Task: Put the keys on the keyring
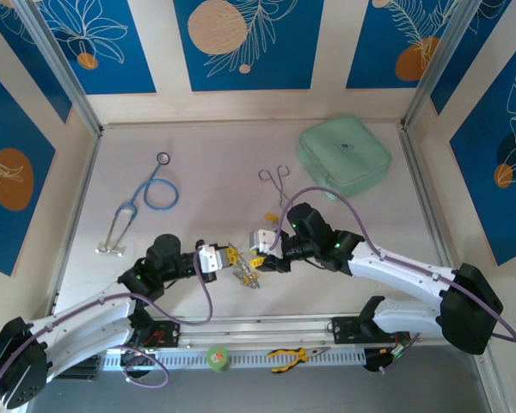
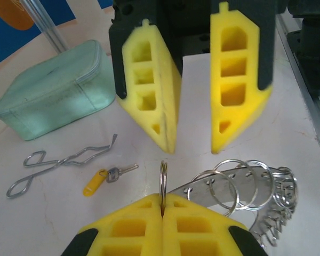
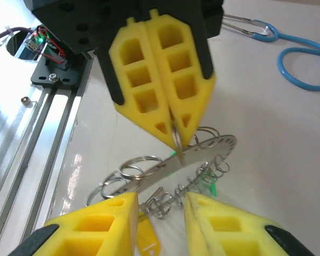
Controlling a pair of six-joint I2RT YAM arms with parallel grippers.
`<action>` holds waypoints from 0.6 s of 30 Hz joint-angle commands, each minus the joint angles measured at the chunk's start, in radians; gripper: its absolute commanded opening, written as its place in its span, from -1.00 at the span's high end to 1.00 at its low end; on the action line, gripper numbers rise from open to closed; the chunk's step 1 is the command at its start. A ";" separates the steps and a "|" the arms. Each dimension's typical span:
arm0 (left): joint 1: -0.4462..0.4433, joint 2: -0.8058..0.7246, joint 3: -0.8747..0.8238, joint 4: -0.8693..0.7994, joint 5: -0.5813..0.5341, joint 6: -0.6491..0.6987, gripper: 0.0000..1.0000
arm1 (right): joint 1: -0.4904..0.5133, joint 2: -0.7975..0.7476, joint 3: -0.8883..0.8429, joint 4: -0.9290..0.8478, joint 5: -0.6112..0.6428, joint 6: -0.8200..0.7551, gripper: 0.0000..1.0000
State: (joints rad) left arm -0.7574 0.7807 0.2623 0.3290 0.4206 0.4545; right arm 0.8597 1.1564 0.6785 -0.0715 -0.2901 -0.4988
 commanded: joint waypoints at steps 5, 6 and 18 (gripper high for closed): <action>-0.002 -0.053 0.097 -0.143 -0.144 -0.171 1.00 | -0.008 -0.032 0.012 0.031 0.096 0.007 0.39; -0.002 -0.055 0.139 -0.217 -0.201 -0.243 1.00 | -0.014 -0.049 0.018 0.020 0.104 0.026 0.39; -0.003 0.171 0.592 -0.818 -0.495 -0.965 1.00 | 0.099 -0.031 0.048 0.109 0.004 0.205 0.50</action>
State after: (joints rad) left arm -0.7574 0.9024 0.7673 -0.2989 0.0006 -0.2722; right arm 0.9287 1.0878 0.7441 -0.0551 -0.2661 -0.3523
